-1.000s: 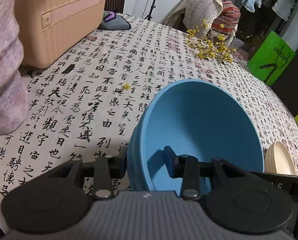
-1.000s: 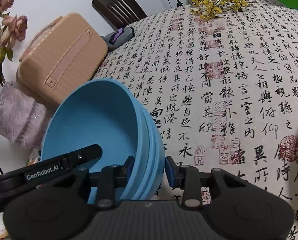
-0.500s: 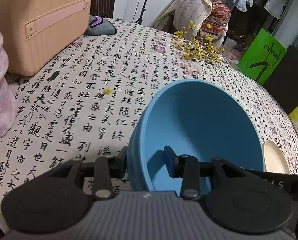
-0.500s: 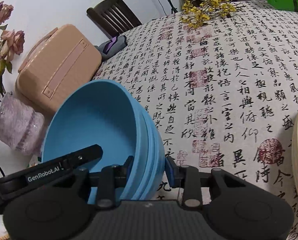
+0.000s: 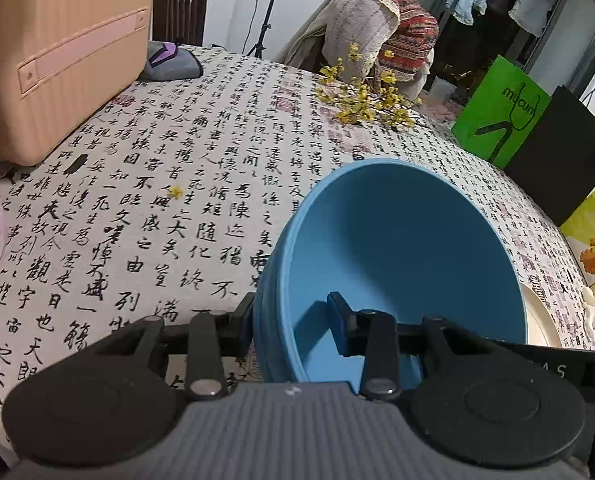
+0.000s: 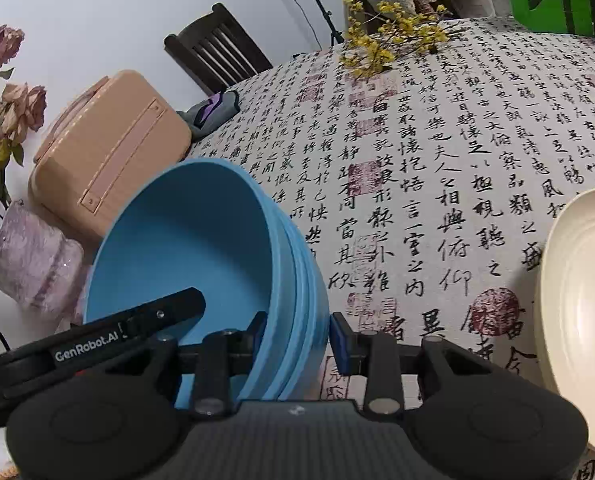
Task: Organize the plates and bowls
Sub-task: 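Carry the stacked blue bowls with both grippers toward the cream plates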
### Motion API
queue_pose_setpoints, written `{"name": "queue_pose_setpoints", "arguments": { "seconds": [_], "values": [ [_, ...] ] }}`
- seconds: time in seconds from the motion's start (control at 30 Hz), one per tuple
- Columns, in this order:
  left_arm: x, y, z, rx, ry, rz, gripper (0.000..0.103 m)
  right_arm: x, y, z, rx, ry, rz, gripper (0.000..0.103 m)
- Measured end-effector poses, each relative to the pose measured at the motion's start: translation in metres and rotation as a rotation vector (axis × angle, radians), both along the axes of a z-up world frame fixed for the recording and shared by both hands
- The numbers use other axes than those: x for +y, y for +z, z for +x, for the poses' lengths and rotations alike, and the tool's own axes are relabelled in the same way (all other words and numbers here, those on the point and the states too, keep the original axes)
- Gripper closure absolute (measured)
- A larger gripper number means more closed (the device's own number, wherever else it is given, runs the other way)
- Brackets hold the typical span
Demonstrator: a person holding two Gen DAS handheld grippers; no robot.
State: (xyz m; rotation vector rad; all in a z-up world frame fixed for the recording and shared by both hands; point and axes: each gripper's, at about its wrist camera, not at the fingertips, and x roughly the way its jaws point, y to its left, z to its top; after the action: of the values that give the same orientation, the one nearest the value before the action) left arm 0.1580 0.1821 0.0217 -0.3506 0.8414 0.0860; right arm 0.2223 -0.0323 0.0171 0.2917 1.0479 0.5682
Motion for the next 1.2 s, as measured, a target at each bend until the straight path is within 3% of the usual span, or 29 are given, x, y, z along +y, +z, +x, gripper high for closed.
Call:
{"name": "queue_pose_setpoints", "arguments": {
  "seconds": [1.2],
  "values": [
    [-0.062, 0.010, 0.024, -0.028, -0.098, 0.004, 0.066, -0.071, 0.005, 0.004, -0.025, -0.112, 0.026, 0.070]
  ]
}}
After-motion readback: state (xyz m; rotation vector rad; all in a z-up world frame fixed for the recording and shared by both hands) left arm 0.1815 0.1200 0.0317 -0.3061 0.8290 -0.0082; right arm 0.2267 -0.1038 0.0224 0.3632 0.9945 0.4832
